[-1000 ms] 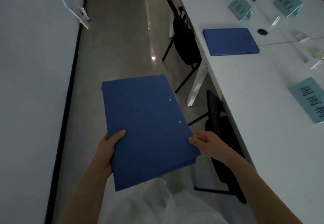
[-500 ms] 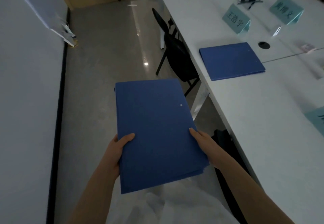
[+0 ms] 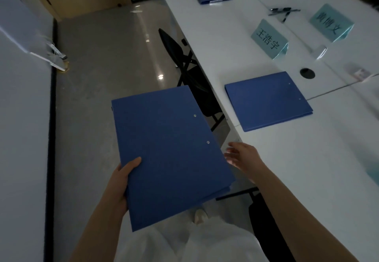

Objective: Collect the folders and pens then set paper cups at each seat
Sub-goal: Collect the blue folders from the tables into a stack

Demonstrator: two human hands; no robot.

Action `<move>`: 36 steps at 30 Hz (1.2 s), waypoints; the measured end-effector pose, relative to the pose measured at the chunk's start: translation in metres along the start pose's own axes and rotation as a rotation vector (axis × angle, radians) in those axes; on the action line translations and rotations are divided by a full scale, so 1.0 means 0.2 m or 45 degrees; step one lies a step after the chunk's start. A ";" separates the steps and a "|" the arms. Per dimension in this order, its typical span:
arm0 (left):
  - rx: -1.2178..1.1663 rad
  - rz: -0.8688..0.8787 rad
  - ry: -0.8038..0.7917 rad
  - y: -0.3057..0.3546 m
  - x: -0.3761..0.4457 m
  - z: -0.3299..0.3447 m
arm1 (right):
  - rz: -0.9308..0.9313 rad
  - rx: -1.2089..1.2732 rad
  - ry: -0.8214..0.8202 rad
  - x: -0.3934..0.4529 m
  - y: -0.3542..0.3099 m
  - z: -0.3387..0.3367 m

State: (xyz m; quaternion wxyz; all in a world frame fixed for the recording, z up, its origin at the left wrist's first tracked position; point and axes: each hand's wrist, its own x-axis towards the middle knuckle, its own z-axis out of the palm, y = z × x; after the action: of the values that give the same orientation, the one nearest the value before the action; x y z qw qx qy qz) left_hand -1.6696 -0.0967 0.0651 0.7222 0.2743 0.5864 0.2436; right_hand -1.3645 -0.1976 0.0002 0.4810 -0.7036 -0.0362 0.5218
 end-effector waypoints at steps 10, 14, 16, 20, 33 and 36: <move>0.166 -0.007 -0.114 0.60 0.68 0.05 | -0.080 -1.021 0.455 0.61 -0.22 0.00; 0.263 0.009 -0.223 0.85 0.92 0.11 | 0.062 -1.092 0.349 0.68 -0.20 0.05; 0.317 0.017 -0.248 0.93 1.01 0.14 | 0.147 -1.112 0.351 0.66 -0.17 0.08; 0.375 -0.009 -0.300 1.04 1.15 0.24 | 0.129 -1.113 0.362 0.60 -0.12 0.15; 0.427 -0.056 -0.314 1.06 1.29 0.48 | 0.421 0.779 0.812 0.61 -0.06 0.19; 0.419 -0.040 -0.296 1.07 1.29 0.49 | 0.385 1.054 0.799 0.64 -0.11 0.18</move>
State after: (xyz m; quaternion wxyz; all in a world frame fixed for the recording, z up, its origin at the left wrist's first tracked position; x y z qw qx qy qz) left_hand -1.5296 0.2224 0.0418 0.7341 0.4057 0.5352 0.1001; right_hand -1.3238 -0.0912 -0.0734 0.6252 -0.5746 0.4197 0.3206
